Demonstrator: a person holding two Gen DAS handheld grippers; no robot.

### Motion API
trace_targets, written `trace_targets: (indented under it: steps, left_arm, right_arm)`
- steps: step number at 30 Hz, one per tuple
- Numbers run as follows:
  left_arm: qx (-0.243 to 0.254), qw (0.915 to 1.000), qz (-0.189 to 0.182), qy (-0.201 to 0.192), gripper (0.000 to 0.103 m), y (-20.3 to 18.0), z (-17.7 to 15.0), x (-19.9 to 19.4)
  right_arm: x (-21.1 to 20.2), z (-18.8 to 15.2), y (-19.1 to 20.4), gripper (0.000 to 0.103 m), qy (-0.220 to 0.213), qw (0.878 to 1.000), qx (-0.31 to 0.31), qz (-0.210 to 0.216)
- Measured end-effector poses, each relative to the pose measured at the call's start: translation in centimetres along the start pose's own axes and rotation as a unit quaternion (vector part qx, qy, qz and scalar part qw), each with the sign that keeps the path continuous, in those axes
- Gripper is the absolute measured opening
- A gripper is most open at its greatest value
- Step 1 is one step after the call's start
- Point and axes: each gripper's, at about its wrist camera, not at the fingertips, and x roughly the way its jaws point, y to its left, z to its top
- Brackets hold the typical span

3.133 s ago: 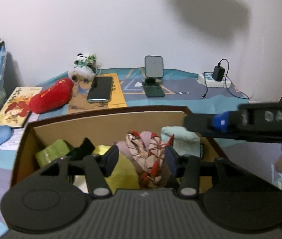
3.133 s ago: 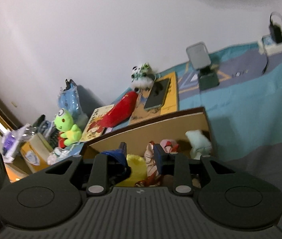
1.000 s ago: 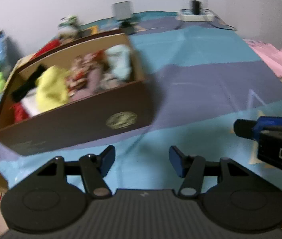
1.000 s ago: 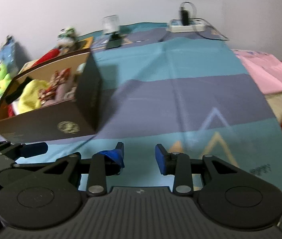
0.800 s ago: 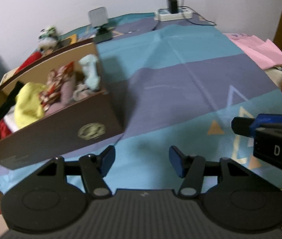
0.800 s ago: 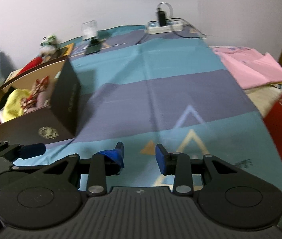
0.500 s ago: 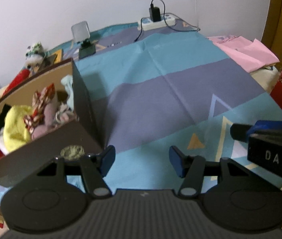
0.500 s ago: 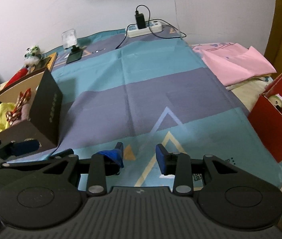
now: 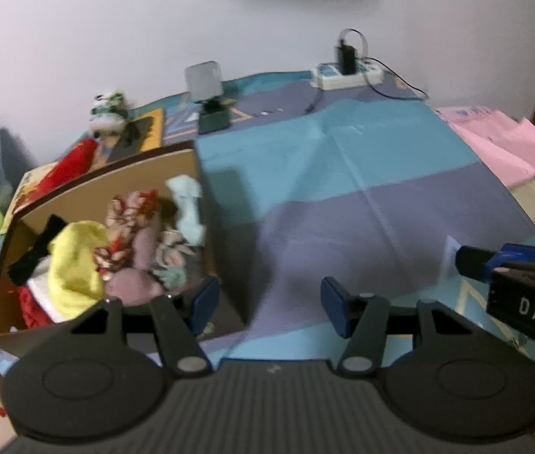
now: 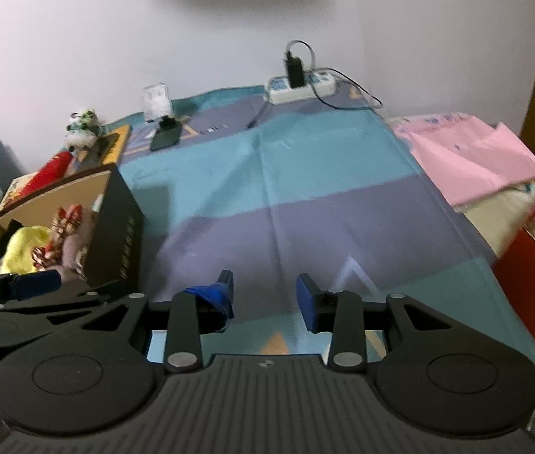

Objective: Organize soft objects

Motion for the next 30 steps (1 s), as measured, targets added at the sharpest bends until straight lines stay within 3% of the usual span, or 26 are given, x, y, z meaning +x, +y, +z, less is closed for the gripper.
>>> trace_targets:
  steps: [19, 30]
  left_arm:
    - [-0.087, 0.9942, 0.062, 0.004, 0.059, 14.7, 0.8, 1.4]
    - [-0.084, 0.9935, 0.077, 0.001, 0.060, 21.2, 0.4, 2.2]
  right_arm:
    - [2.5, 3.3, 13.0, 0.021, -0.017, 0.996, -0.067, 0.061]
    - [4.2, 3.3, 19.5, 0.021, -0.009, 0.994, -0.081, 0.068]
